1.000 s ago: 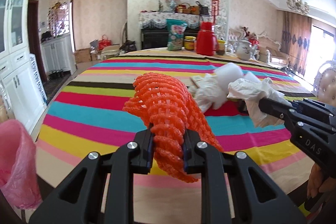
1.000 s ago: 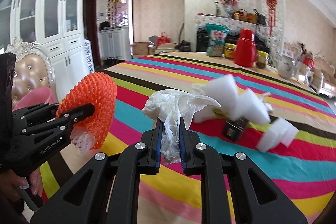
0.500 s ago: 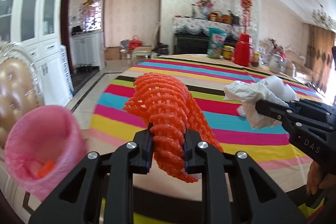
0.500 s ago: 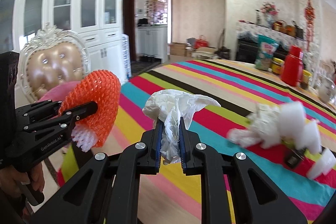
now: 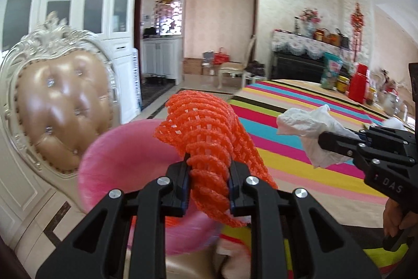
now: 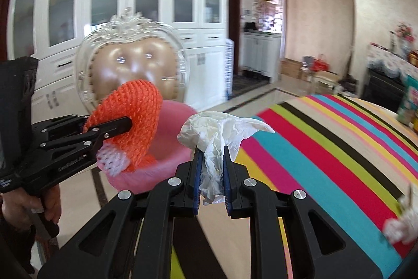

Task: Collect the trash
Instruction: 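Carry the held net and tissue over to the pink bin, then open the right tool over the bin while the left tool releases its net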

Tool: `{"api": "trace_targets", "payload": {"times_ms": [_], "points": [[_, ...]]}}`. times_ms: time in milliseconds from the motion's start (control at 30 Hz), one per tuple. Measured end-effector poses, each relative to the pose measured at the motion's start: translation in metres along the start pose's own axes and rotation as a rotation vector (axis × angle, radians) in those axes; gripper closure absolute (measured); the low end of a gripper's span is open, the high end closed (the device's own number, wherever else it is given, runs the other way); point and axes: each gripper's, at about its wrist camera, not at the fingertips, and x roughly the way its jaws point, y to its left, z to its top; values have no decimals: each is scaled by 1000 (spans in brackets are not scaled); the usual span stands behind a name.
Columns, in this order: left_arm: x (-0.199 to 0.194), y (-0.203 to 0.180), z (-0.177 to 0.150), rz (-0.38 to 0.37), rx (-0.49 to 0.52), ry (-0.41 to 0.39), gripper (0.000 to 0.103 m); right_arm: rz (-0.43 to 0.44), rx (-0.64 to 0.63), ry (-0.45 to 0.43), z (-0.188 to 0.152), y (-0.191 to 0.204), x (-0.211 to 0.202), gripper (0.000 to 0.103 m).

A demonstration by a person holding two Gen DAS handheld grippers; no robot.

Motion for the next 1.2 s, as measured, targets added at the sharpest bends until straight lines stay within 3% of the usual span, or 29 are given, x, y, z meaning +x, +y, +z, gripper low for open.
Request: {"api": "trace_targets", "payload": {"times_ms": [267,433,500,533,567,600,867,900,1067,1200], "points": [[54,74,8,50,-44,67,80,120,10,0,27,24,55,86],[81,92,4,70,-88,93,77,163,34,28,30,31,83,84],[82,99,0,98,-110,90,60,194,23,51,30,36,94,78],[80,103,-1,111,-125,80,45,188,17,54,31,38,98,59],[77,107,-1,121,-139,64,40,180,17,50,32,39,99,33],[71,110,-1,129,-149,46,38,184,20,32,32,39,97,27],[24,105,-5,261,-160,-57,4,132,-20,5,26,28,68,26],[17,99,-5,271,-157,-80,5,120,-19,2,23,22,59,26],[6,65,2,179,-136,-102,5,24,-7,-16,3,-12,7,26],[8,11,12,59,-78,-108,5,-91,5,-34,-20,-41,-41,26]]}}
